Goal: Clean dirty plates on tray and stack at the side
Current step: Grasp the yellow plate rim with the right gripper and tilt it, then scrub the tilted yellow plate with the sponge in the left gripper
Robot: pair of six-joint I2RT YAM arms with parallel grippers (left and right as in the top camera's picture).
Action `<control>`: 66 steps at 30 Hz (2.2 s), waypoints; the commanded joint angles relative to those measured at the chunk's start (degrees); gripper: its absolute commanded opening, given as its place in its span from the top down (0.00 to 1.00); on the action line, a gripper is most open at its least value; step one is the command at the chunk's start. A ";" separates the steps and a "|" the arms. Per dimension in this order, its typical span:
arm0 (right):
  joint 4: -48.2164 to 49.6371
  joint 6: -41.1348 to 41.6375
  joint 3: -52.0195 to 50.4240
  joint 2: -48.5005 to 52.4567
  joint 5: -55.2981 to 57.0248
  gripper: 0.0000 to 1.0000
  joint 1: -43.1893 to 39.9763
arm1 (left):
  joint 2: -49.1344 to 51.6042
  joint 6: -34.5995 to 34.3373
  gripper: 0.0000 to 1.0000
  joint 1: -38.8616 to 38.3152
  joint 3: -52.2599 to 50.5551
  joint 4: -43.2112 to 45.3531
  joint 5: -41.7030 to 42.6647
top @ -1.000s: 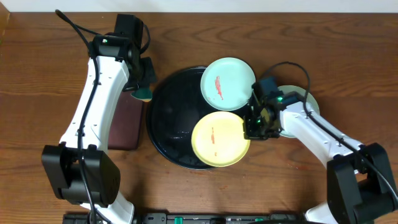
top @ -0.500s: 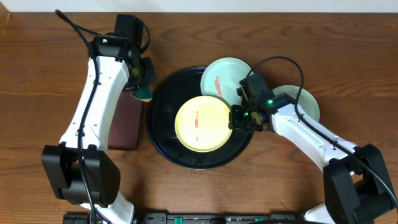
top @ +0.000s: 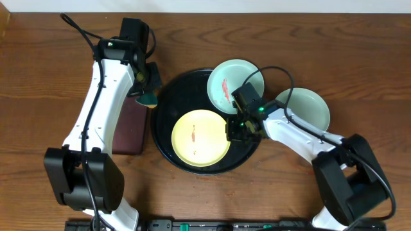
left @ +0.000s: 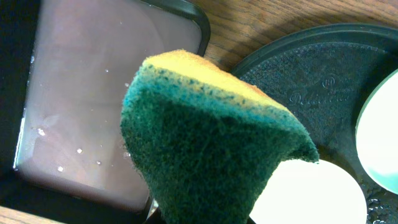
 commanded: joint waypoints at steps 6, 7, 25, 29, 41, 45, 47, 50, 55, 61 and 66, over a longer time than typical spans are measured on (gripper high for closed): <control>-0.28 -1.11 3.58 0.11 0.81 0.71 -0.09 | 0.22 0.11 0.92 -0.15 -0.39 0.20 -0.02; -0.11 -1.11 3.61 0.28 0.94 0.71 -0.09 | 0.22 0.11 0.93 -0.26 -0.39 0.17 -0.02; -10.97 -2.84 15.47 12.57 2.16 0.99 1.46 | 0.22 -2.71 0.93 -5.35 -6.88 2.29 0.59; -11.19 -2.82 15.56 12.72 2.16 0.99 1.46 | 0.22 -2.71 0.93 -6.21 -10.43 2.58 6.47; -11.10 -2.82 15.56 12.72 1.79 0.99 1.42 | 0.22 -3.78 0.93 -12.00 -23.41 12.35 14.93; -11.08 -2.82 15.56 12.72 1.79 0.99 1.42 | 0.22 -3.76 0.93 -14.14 -26.91 15.67 14.86; -11.15 -2.84 15.56 12.72 1.79 0.99 1.42 | 0.22 -3.78 0.93 -14.38 -28.79 17.31 14.49; -11.17 -2.86 15.56 12.72 1.81 0.99 1.42 | 0.22 -3.80 0.92 -14.38 -32.00 20.44 11.08; -11.54 -3.21 15.56 12.72 1.77 0.99 1.42 | 0.22 -3.72 0.92 -14.34 -36.35 25.73 8.00; -11.76 -3.23 15.56 12.72 1.55 0.99 1.42 | 0.22 -1.49 0.92 -14.36 -36.50 26.69 7.96; -11.76 -3.21 15.56 12.72 1.55 0.99 1.40 | 0.22 9.31 0.93 -14.51 -36.50 25.90 23.19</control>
